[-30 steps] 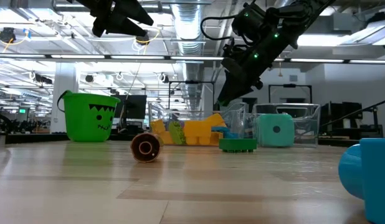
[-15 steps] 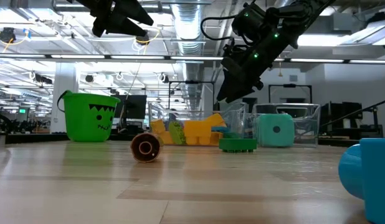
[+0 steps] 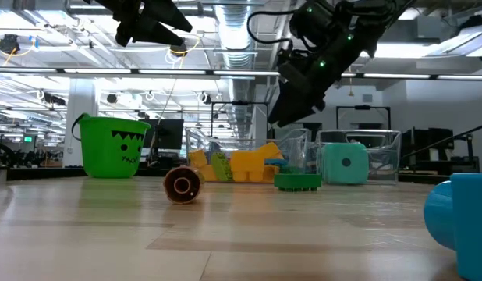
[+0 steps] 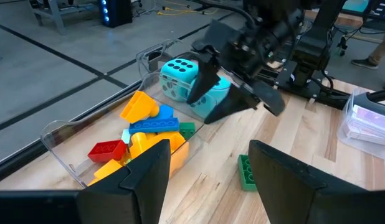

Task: Pick & Place Toys
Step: Put the green gamepiece into the left transparent bin

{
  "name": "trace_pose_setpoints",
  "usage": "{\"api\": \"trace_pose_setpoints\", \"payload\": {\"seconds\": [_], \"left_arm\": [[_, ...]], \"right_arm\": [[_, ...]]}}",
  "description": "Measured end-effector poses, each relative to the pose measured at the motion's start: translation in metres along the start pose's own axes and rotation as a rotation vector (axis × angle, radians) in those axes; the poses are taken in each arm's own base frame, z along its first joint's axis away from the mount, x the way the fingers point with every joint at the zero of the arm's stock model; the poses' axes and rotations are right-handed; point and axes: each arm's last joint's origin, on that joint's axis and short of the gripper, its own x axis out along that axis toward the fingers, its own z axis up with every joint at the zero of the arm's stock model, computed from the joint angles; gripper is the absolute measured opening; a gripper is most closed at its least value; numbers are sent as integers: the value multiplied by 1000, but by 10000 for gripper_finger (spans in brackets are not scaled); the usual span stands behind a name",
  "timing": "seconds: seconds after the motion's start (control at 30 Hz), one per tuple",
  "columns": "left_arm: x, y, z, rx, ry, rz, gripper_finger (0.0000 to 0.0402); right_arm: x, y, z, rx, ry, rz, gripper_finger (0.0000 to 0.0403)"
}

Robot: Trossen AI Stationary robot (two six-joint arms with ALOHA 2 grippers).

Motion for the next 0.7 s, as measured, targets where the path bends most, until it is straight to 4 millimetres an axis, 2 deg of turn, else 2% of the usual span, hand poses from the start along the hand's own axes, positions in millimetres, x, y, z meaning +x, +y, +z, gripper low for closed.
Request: {"api": "trace_pose_setpoints", "payload": {"seconds": [0.1, 0.27, 0.43, 0.57, 0.7], "left_arm": [[0, 0, 0, 1, 0, 0, 213], [0, 0, 0, 1, 0, 0, 213], [0, 0, 0, 1, 0, 0, 213], [0, 0, 0, -7, -1, 0, 213], [1, -1, 0, -9, -3, -1, 213]], "right_arm": [[-5, 11, -2, -37, 3, 35, 245], [-27, 38, -5, -162, 7, 179, 244], [-43, 72, -22, -366, 70, 336, 244], [-41, 90, -43, -450, 124, 370, 244], [-36, 98, -50, -460, 146, 355, 244]]}}
